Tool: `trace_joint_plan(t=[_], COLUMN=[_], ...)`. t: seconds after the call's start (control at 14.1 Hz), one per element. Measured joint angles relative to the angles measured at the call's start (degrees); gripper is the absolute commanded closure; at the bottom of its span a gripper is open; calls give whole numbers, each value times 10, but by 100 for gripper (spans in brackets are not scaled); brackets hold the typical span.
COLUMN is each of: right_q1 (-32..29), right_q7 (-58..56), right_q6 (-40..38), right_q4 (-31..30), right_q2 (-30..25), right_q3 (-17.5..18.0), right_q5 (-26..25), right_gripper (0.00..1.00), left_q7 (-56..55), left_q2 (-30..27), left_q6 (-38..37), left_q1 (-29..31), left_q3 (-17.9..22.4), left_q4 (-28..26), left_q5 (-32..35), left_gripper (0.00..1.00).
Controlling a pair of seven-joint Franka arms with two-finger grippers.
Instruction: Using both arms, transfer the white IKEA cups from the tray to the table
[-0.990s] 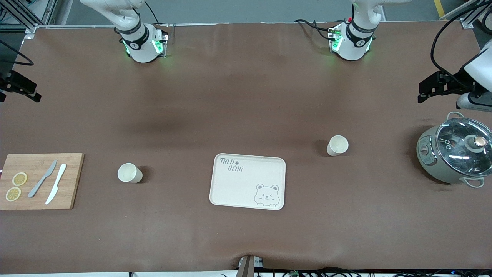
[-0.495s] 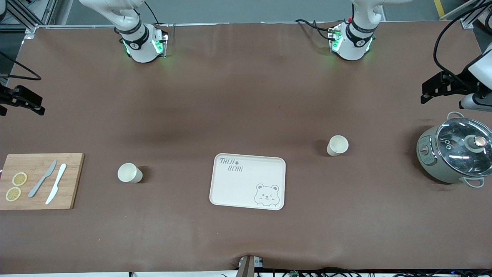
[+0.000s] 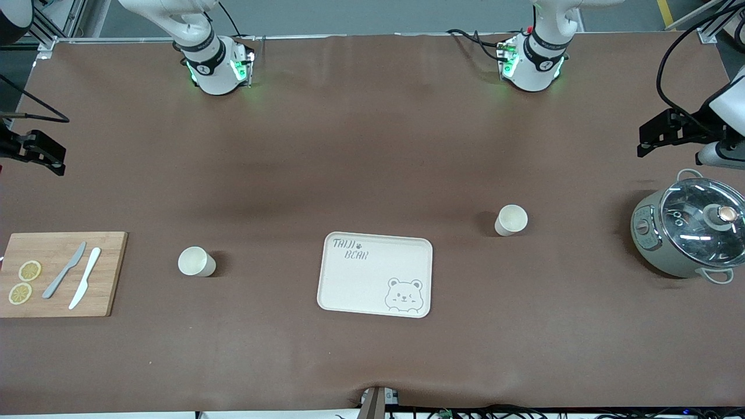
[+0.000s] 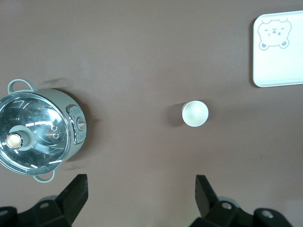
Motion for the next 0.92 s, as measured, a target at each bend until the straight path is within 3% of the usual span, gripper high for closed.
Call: trace_joint_plan(t=[0.42,0.71,0.92], right_q1=[8,-27,-33], right_q7=[1,29,63], right_q6=[-9,-1,2], right_q4=[-9,-6,-6], right_q2=[20,21,21], right_q3=[3,-3,-2], right_q5=[14,75,84], right_gripper=[0,0,0], left_q7=[0,0,0], left_q2=[1,1,1], left_q6=[0,0,0], left_q1=[0,0,0], left_q3=[1,1,1], left_q4=[0,0,0], left_q5=[0,0,0], left_gripper=[0,0,0])
